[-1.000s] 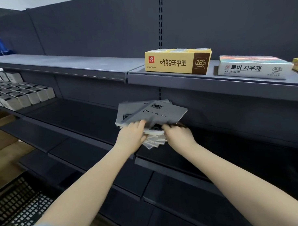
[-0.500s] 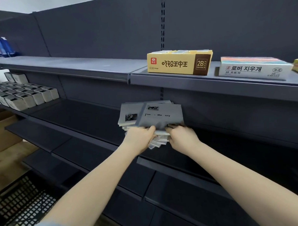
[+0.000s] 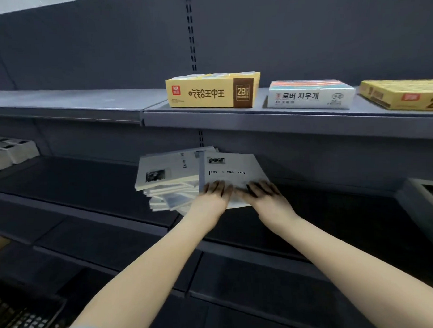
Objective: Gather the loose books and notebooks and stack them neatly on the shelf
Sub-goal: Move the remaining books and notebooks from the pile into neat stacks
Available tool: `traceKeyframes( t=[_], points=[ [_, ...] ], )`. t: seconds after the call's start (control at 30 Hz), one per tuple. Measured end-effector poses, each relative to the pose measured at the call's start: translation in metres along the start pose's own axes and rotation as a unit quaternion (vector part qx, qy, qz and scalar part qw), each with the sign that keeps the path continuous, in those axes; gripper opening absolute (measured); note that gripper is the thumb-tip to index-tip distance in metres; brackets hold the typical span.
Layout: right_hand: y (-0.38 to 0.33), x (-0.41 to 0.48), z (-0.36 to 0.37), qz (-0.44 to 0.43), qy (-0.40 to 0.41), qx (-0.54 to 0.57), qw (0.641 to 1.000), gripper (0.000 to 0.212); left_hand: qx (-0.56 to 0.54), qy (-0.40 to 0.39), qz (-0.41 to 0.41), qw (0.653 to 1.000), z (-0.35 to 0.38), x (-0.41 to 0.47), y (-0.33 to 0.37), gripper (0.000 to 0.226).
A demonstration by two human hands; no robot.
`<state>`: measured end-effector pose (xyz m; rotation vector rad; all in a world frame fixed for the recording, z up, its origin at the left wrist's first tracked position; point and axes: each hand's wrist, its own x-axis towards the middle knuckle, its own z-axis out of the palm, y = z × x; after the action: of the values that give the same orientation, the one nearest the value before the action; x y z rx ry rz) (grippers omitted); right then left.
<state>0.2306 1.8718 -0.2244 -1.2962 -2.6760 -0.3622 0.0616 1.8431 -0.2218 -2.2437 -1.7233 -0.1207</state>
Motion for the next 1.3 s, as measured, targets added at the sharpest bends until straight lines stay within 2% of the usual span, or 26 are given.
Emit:
traceKeyframes(
  t=[0.07, 0.27, 0.37, 0.53, 0.73, 0.8, 0.9, 0.97, 1.1, 1.3],
  points=[
    [0.015, -0.011, 0.002, 0.031, 0.043, 0.004, 0.999, 0.063, 0.001, -0.022, 0.009, 1.000, 0.002, 0.010, 0.017, 0.071],
    [0.074, -0.064, 0.002, 0.088, 0.038, -0.051, 0.994, 0.061, -0.021, -0.012, 0.087, 0.996, -0.002, 0.048, 0.085, 0.065],
    [0.102, -0.099, -0.001, 0.144, 0.018, -0.061, 0.988, 0.059, -0.043, 0.001, 0.134, 0.990, -0.001, 0.071, 0.124, 0.065],
    [0.154, -0.167, -0.008, 0.230, -0.018, -0.118, 0.966, 0.053, -0.046, -0.003, 0.203, 0.978, -0.006, 0.099, 0.206, 0.072],
    [0.191, -0.251, -0.019, 0.311, -0.008, -0.171, 0.935, 0.049, -0.078, 0.016, 0.290, 0.954, -0.028, 0.109, 0.300, 0.071],
    [0.198, -0.277, -0.019, 0.327, 0.005, -0.180, 0.928, 0.054, -0.087, 0.022, 0.313, 0.945, -0.031, 0.108, 0.327, 0.068],
    [0.208, -0.313, -0.018, 0.372, -0.012, -0.192, 0.908, 0.079, -0.093, 0.046, 0.345, 0.933, -0.029, 0.104, 0.365, 0.064],
    [0.209, -0.333, -0.021, 0.398, -0.048, -0.174, 0.900, 0.079, -0.083, 0.047, 0.366, 0.926, -0.026, 0.102, 0.388, 0.065],
    [0.211, -0.368, -0.014, 0.455, -0.092, -0.083, 0.882, 0.070, -0.062, -0.013, 0.405, 0.912, -0.022, 0.097, 0.423, 0.060],
    [0.222, -0.386, 0.003, 0.477, -0.093, -0.056, 0.872, 0.073, -0.071, -0.054, 0.412, 0.907, -0.016, 0.102, 0.449, 0.056]
  ],
)
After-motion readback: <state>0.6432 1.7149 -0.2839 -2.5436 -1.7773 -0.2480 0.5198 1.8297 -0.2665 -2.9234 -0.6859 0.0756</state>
